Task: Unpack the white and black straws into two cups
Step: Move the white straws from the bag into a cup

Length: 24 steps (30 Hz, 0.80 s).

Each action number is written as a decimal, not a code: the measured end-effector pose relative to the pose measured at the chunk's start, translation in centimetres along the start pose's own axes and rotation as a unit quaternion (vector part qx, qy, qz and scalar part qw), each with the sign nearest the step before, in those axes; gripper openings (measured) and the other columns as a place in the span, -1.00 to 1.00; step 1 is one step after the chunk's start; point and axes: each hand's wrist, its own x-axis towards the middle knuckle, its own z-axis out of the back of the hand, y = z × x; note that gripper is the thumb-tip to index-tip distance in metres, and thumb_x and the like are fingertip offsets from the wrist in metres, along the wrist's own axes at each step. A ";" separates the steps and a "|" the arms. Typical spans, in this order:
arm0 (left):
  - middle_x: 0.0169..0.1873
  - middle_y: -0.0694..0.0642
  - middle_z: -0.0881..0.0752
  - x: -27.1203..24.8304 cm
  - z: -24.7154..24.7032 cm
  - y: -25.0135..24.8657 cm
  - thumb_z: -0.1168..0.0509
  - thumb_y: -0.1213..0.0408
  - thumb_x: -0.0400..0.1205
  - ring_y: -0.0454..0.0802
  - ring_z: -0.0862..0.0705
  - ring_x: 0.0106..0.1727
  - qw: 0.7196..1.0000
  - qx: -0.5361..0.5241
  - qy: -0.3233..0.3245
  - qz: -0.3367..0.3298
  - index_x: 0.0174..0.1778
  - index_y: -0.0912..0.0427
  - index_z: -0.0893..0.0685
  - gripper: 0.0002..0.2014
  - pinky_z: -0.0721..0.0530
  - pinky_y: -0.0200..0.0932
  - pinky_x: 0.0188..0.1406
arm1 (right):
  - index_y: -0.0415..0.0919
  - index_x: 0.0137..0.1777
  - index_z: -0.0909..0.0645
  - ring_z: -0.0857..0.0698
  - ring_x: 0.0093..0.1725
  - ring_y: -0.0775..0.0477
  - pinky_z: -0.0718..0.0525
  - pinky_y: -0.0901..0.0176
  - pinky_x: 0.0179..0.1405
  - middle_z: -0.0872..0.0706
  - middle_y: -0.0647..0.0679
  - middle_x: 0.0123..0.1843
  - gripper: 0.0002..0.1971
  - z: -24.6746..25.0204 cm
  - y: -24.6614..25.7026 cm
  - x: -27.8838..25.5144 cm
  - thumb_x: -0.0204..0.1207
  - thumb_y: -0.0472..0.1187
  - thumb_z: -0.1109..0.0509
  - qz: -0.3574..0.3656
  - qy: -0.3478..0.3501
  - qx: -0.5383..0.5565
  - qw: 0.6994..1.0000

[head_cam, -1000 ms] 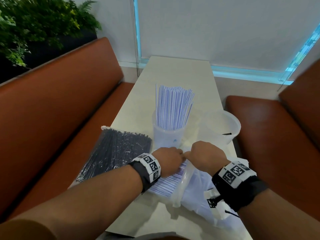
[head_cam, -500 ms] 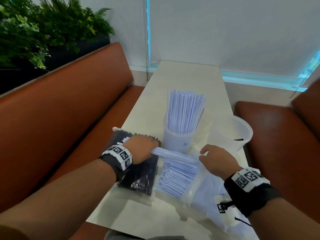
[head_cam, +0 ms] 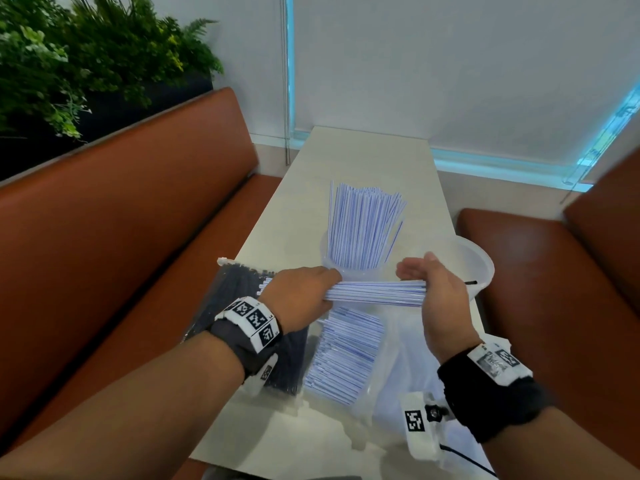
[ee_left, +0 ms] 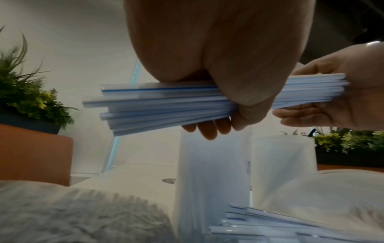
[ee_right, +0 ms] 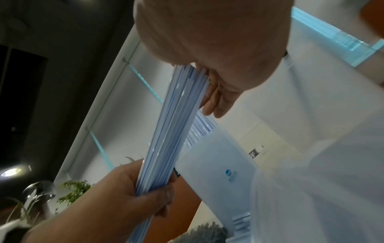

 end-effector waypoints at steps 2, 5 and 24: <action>-0.06 0.04 -0.72 0.1 -0.3 -1.5 -0.32 0.12 0.63 0.10 -0.71 -0.13 1.000 -0.008 -0.009 -0.017 0.19 0.05 -0.56 -0.75 -0.66 -0.04 -0.27 | -0.26 -0.10 -0.84 -0.83 0.01 -0.18 -0.71 -0.09 0.19 -0.88 -0.19 -0.09 -0.50 -0.1 -0.1 -0.2 0.79 0.00 -0.15 -0.020 0.042 -0.016 0.999; -0.10 -0.01 -0.70 0.6 -0.5 -3.7 -0.28 0.09 0.64 0.07 -0.69 -0.19 0.999 -0.009 -0.002 -0.032 0.19 0.00 -0.56 -0.78 -0.65 -0.04 -0.33 | -0.20 -0.18 -0.86 -0.83 0.01 -0.17 -0.71 -0.03 0.12 -0.88 -0.20 -0.10 -0.45 -0.8 -0.5 -0.7 0.78 0.05 -0.13 -0.037 0.077 -0.013 0.996; -0.37 0.16 -0.61 5.7 6.7 -6.4 -0.30 0.53 0.68 0.09 -0.64 -0.32 0.520 -0.803 -0.276 0.096 -0.18 0.13 -0.59 -0.79 -0.69 -0.03 -0.14 | -0.48 0.47 -0.50 -0.75 0.28 -0.42 -0.76 -0.26 0.24 -0.72 -0.46 0.32 -0.29 -2.7 0.4 0.5 0.75 0.23 -0.13 -0.313 0.135 0.357 0.870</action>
